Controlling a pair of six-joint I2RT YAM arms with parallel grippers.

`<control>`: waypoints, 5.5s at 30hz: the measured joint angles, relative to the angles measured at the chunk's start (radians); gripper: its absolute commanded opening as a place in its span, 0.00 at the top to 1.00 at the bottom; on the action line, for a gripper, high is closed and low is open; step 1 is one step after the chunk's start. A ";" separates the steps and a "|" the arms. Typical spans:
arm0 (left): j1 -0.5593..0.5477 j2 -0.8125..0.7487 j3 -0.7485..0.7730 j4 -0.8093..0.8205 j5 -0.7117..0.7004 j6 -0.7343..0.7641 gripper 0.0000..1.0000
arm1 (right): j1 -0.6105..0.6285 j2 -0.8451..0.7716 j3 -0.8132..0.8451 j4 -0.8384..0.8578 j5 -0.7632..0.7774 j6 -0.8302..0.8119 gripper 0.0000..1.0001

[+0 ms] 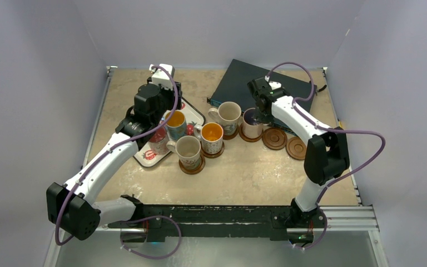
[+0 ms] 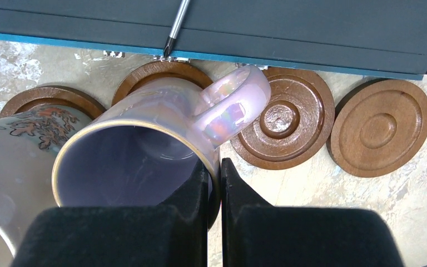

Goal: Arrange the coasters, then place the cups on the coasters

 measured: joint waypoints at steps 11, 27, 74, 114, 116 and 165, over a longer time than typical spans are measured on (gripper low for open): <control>0.000 0.000 0.000 0.000 -0.004 0.000 0.44 | -0.007 0.002 0.000 0.023 -0.001 -0.047 1.00; 0.000 0.000 0.000 0.000 -0.006 0.000 0.44 | -0.006 0.011 0.000 0.042 -0.031 -0.088 1.00; 0.000 0.000 0.000 0.000 -0.006 0.001 0.44 | -0.008 -0.036 -0.043 0.151 -0.051 -0.112 0.51; 0.000 0.003 0.000 0.000 0.018 -0.008 0.43 | -0.008 -0.246 -0.171 0.297 -0.090 -0.183 0.28; 0.000 0.006 0.000 0.000 0.021 -0.010 0.43 | -0.008 -0.299 -0.186 0.301 -0.106 -0.183 0.25; 0.521 -0.146 -0.343 -0.454 0.364 -0.480 0.56 | -0.008 -0.782 -0.525 0.539 -0.241 -0.369 0.08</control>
